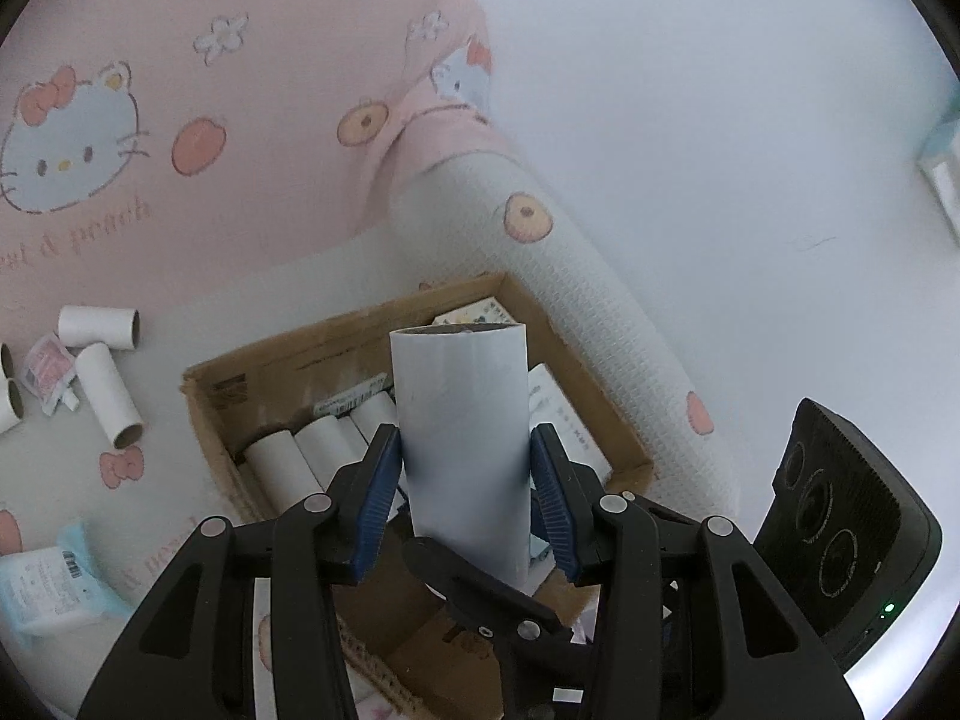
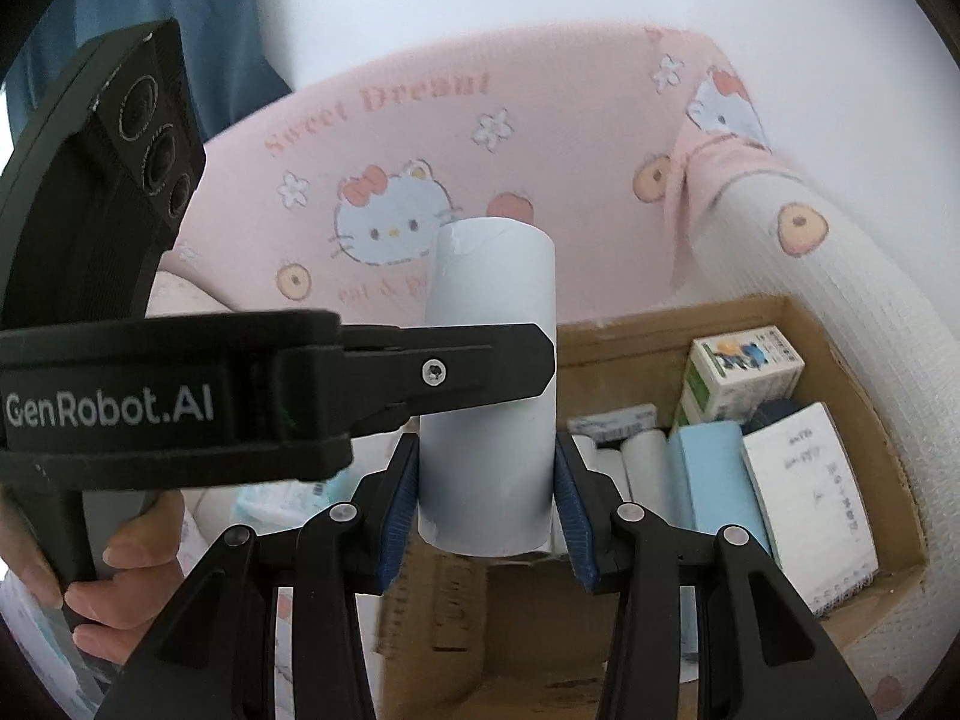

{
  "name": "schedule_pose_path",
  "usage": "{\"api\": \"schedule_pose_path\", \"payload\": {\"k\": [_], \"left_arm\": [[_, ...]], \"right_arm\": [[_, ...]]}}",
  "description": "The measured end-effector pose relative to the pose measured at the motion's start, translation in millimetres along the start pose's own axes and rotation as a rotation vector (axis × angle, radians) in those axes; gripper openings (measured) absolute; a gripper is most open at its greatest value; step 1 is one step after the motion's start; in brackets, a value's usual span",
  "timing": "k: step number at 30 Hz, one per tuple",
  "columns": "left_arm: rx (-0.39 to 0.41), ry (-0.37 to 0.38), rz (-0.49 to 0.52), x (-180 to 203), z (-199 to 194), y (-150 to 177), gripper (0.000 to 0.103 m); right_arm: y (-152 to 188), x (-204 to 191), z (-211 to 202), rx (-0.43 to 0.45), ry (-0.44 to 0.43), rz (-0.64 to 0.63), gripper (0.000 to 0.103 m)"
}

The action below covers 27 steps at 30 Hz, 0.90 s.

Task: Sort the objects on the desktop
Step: 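Lower the tube into the box and open the right tool while the left tool lowers its tube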

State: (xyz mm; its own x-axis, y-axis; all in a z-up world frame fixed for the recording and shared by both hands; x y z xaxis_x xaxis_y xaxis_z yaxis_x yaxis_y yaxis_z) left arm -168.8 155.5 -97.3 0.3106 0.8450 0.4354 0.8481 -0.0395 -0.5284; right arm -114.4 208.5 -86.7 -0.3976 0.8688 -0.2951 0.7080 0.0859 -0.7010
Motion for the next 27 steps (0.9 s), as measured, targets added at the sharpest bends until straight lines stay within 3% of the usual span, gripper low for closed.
{"api": "schedule_pose_path", "payload": {"k": [7, 17, 20, 23, 27], "left_arm": [[-0.024, 0.0, -0.05, 0.1, 26.7, -8.0, 0.048], [-0.126, -0.028, -0.096, -4.3, 67.6, -7.5, 0.048], [-0.163, -0.009, -0.118, -6.2, 77.5, -7.6, 0.048], [-0.214, -0.081, -0.148, -15.1, 91.9, -6.4, 0.048], [-0.282, -0.065, -0.217, -29.7, 111.6, -0.6, 0.048]], "right_arm": [[-3.8, 30.2, 12.8, -0.053, -0.004, 0.057, 0.041], [3.3, 55.1, 43.2, -0.172, 0.041, 0.061, 0.041], [4.9, 63.0, 43.0, -0.179, 0.048, 0.083, 0.041], [3.8, 67.7, 35.9, -0.149, 0.066, 0.076, 0.042], [0.4, 79.0, 20.1, -0.124, 0.177, 0.051, 0.042]]}}
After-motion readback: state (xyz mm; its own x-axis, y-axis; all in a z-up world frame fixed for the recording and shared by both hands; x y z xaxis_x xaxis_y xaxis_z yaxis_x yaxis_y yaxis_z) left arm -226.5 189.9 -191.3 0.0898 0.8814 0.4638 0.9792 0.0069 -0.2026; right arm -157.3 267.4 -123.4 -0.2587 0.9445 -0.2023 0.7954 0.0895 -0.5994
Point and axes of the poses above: each gripper's, at about its wrist camera, not at the fingertips, and z roughly the way its jaws point, x to its right, y to its underside, the point moved 4 cm from there along z, roughly the way its jaws point, and after that the axes turned 8 degrees about -y, right-handed, at the moved point
